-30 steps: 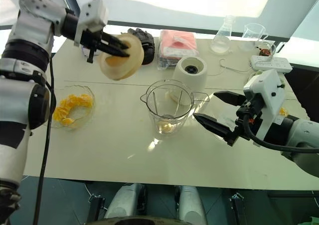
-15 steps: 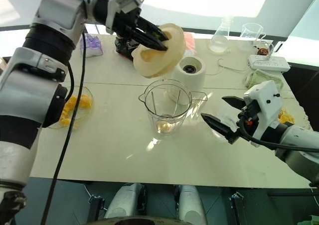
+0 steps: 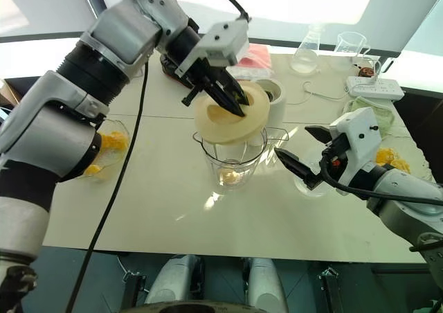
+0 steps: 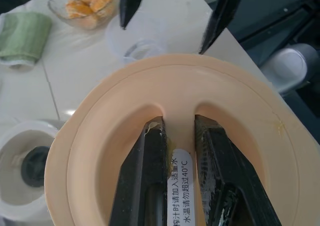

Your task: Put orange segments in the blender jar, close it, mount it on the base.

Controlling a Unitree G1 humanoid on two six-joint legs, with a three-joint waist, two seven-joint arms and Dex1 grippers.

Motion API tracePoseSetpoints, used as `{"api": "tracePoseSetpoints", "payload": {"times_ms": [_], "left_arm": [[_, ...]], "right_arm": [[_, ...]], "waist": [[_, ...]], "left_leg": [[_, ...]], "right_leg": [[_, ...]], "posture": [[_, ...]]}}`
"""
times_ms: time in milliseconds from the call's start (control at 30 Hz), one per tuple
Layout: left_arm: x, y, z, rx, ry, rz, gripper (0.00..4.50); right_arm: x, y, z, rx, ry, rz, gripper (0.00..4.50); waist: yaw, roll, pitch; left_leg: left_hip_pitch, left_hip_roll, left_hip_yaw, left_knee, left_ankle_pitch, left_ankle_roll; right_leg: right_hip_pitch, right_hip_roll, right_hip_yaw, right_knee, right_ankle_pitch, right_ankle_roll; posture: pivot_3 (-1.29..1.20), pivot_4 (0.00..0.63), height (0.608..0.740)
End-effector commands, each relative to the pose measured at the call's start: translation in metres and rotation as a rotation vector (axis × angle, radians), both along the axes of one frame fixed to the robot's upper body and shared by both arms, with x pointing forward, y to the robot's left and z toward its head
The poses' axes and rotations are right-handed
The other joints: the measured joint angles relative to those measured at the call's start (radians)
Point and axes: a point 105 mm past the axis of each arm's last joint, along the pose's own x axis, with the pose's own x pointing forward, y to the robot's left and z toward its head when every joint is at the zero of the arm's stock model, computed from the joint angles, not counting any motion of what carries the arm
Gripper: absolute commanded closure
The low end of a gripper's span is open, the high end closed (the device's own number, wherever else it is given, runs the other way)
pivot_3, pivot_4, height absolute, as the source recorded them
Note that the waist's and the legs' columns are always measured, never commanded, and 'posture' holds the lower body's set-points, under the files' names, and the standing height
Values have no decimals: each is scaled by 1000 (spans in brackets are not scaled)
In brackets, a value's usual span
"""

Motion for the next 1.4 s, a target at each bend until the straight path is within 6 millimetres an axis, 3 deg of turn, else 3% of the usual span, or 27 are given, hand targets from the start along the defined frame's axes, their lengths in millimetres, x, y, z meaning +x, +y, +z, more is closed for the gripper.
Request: {"api": "tracePoseSetpoints", "payload": {"times_ms": [33,233,667,1100,1400], "left_arm": [[-4,0,-2,28,-49,-55,4274],[-3,-3,-18,123,-67,-73,4274],[0,-22,-35,211,-48,-62,4274],[3,-18,-53,249,118,102,4274],[1,-13,-59,167,159,84,4274]], "right_arm": [[3,-1,7,0,-48,-18,0],[2,0,-5,-3,-31,-39,0],[5,14,-26,3,-28,-75,0],[13,18,-40,-35,-39,-129,0],[30,16,-55,-61,-49,-217,0]], "waist": [[0,0,0],[2,0,0],[0,1,-1],[-2,2,-1],[-2,2,-2]], "left_leg": [[0,0,0,0,0,0],[1,0,0,0,0,0],[1,-1,0,1,0,0],[3,0,-2,2,0,0],[5,0,-1,0,0,0]], "right_leg": [[0,0,0,0,0,0],[1,0,0,0,0,0],[1,0,1,0,0,0],[3,0,1,0,0,0],[3,1,2,1,0,0]], "posture": [[0,150,740],[0,150,740],[0,150,740],[0,150,740],[0,150,740]]}}
